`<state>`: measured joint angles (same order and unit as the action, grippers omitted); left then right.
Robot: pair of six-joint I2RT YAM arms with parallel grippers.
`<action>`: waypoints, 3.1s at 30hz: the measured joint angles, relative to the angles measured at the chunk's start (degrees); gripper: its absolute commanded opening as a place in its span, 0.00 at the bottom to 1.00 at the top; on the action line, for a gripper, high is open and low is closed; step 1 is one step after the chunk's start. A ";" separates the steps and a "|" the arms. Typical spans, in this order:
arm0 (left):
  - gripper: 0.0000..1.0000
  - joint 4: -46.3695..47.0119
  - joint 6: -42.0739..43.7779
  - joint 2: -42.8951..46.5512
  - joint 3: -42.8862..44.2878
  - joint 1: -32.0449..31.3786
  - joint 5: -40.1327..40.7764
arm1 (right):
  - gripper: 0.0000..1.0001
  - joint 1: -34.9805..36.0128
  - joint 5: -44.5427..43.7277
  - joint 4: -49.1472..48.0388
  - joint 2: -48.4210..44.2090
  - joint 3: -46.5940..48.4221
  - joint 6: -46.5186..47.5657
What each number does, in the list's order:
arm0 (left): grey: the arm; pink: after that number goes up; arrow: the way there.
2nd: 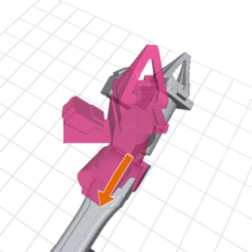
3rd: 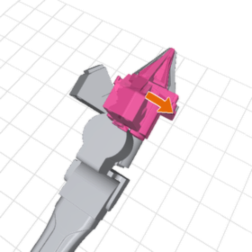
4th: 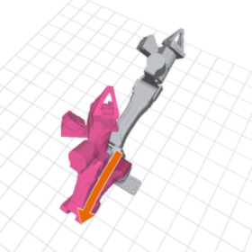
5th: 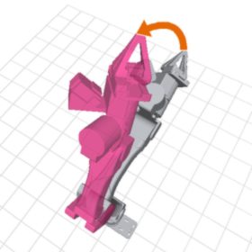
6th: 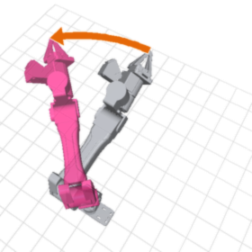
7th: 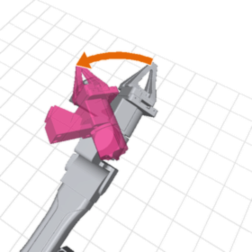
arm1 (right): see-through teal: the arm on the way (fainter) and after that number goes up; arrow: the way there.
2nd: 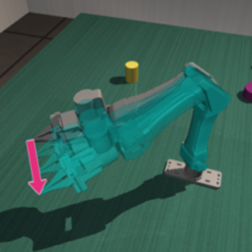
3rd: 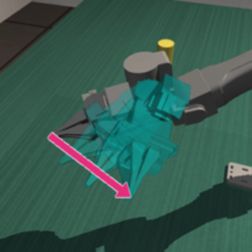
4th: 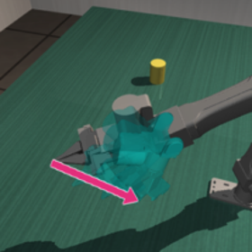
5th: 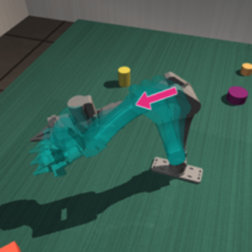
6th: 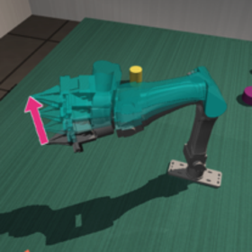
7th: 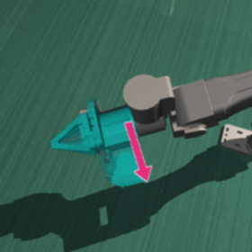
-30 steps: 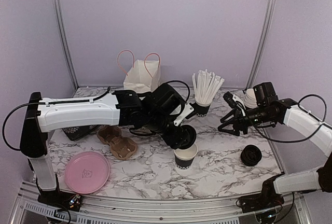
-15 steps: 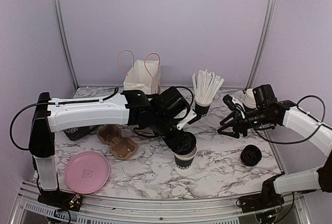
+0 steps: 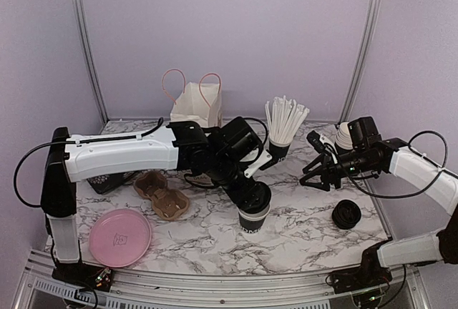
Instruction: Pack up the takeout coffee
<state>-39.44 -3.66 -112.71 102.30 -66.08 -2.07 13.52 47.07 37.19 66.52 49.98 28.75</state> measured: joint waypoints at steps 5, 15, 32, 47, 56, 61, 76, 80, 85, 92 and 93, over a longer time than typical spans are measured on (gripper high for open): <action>0.70 -0.74 0.02 0.13 0.11 0.00 0.57 | 0.57 0.00 0.00 0.00 0.02 0.00 0.02; 0.69 -2.80 0.02 0.11 0.74 0.00 0.87 | 0.57 0.02 0.00 0.04 0.63 0.00 0.22; 0.68 -3.85 0.04 -2.27 2.97 -0.02 0.44 | 0.57 0.02 0.00 0.07 0.81 -0.11 1.09; 0.67 -5.88 -0.26 -1.31 2.97 -0.09 1.05 | 0.57 0.15 0.00 0.09 1.86 -0.11 1.49; 0.67 -5.92 -0.50 0.87 2.56 -0.35 1.09 | 0.57 0.22 0.00 0.11 1.90 -0.11 1.49; 0.67 -6.03 -0.50 0.87 1.64 -0.35 1.09 | 0.57 0.35 0.00 0.11 2.25 -0.11 1.49; 0.67 -6.12 -0.42 -0.15 1.60 -0.35 1.09 | 0.57 0.37 -0.02 0.13 2.25 -0.11 1.51; 0.67 -6.12 -0.42 -0.87 1.60 -0.35 1.09 | 0.57 0.37 0.00 0.13 2.25 -0.11 1.51; 0.67 -6.10 -0.39 -1.33 2.03 -0.35 1.11 | 0.57 0.37 0.00 0.13 2.25 -0.11 1.53; 0.76 -6.01 -0.22 -2.89 3.72 -0.35 1.31 | 0.57 0.39 0.00 0.15 2.25 -0.11 1.55; 0.77 -5.97 -0.22 -3.13 3.80 -0.35 1.57 | 0.57 0.39 0.00 0.15 2.25 -0.11 1.55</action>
<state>-45.41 -3.88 -115.83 106.10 -66.43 -0.49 13.91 47.07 37.34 68.77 49.87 30.30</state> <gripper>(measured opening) 0.748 0.568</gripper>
